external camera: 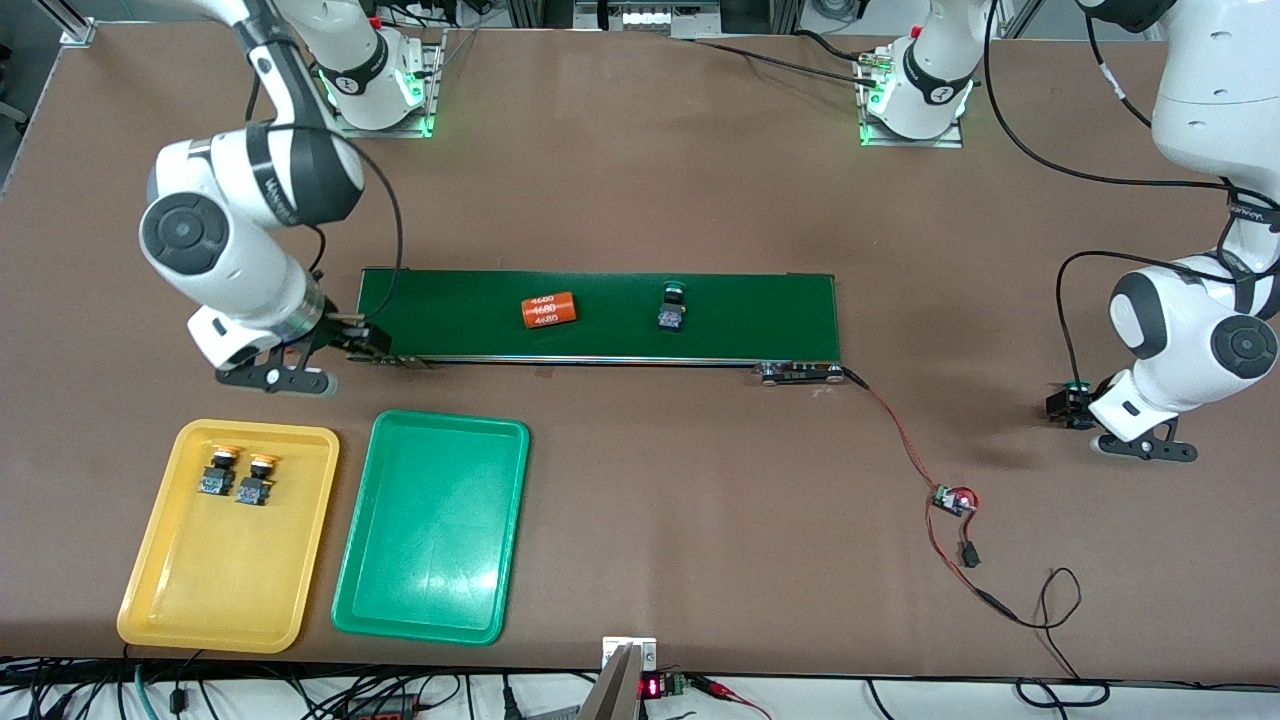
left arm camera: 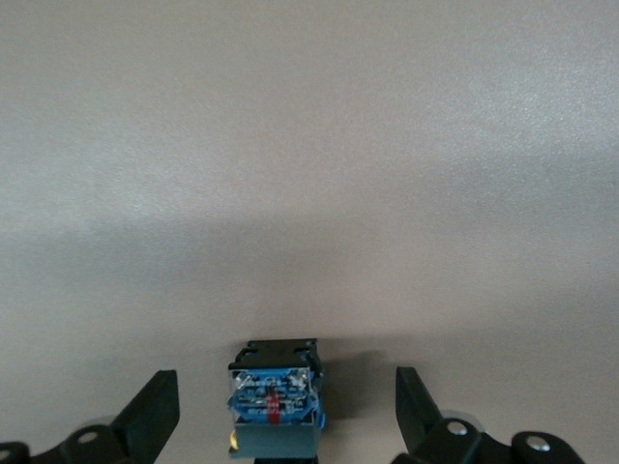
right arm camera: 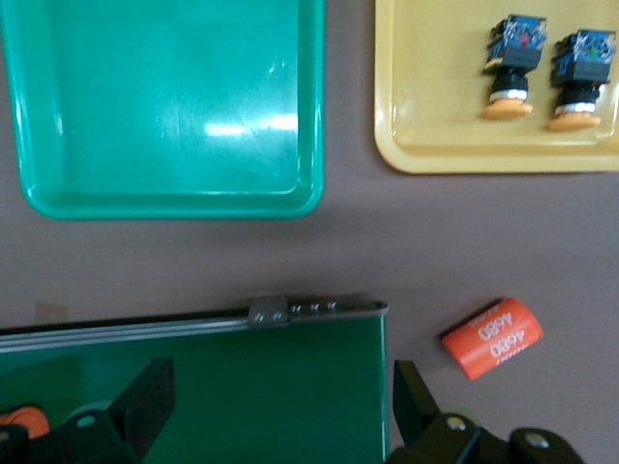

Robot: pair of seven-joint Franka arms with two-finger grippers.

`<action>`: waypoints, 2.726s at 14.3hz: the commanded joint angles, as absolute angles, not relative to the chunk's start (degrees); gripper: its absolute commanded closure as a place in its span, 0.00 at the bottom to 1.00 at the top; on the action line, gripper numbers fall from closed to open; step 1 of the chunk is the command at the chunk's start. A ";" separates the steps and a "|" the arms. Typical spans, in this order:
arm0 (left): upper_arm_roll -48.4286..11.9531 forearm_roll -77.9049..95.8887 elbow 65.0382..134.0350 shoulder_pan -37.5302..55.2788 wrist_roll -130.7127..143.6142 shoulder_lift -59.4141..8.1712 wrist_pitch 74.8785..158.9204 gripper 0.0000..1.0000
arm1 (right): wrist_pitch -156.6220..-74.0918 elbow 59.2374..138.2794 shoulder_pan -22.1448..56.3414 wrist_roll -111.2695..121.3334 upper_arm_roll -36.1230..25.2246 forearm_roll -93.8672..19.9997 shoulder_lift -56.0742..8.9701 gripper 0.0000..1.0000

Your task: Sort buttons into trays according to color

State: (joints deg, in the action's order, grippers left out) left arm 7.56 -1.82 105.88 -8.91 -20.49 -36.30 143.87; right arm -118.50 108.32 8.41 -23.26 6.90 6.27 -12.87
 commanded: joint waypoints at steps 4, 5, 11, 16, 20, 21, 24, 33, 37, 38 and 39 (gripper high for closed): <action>7.82 2.02 106.34 -8.70 -21.53 -36.74 143.97 0.38 | -118.48 113.38 7.91 -27.60 10.11 5.45 -8.70 0.00; 7.82 2.11 106.70 -8.79 -21.36 -36.74 143.88 0.38 | -118.48 113.38 7.91 -27.51 10.11 5.45 -8.61 0.00; 7.82 2.02 106.96 -8.79 -21.36 -36.04 142.57 0.66 | -117.77 113.12 7.82 -27.60 10.02 5.45 -8.88 0.00; 5.72 2.11 105.04 -5.02 -20.22 -31.21 128.97 0.80 | -117.33 113.03 7.82 -27.60 10.11 5.45 -9.05 0.00; -1.47 2.11 103.01 -3.26 -11.63 -28.83 119.90 0.80 | -117.42 112.85 7.82 -27.68 10.02 5.45 -9.14 0.00; -4.37 2.11 103.01 -3.08 -9.34 -28.65 119.27 0.80 | -117.33 112.85 7.82 -27.60 10.02 5.45 -9.14 0.00; -11.93 2.11 102.22 -2.99 -3.01 -28.30 119.27 0.80 | -117.25 112.94 7.73 -27.60 10.02 5.45 -9.14 0.00; -26.18 1.85 100.63 6.14 27.05 -28.47 124.09 0.81 | -117.51 112.94 8.96 -29.53 10.02 5.27 -10.02 0.00; -26.89 1.58 102.91 8.52 28.47 -29.70 124.28 0.81 | -118.74 113.38 11.24 -34.18 10.02 5.19 -10.11 0.00; -26.89 1.32 103.62 8.70 28.74 -30.06 124.71 0.81 | -118.74 113.64 11.86 -34.45 10.02 5.19 -10.11 0.00; -26.89 1.23 104.15 8.79 29.35 -30.41 125.93 0.81 | -118.65 113.82 12.13 -34.45 10.02 5.19 -10.11 0.00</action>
State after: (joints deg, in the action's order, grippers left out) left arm -26.90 0.91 102.78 8.64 28.47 -30.12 123.98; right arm -117.86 112.50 11.37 -33.04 9.95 5.89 -10.75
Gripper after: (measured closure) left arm 0.590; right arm 0.000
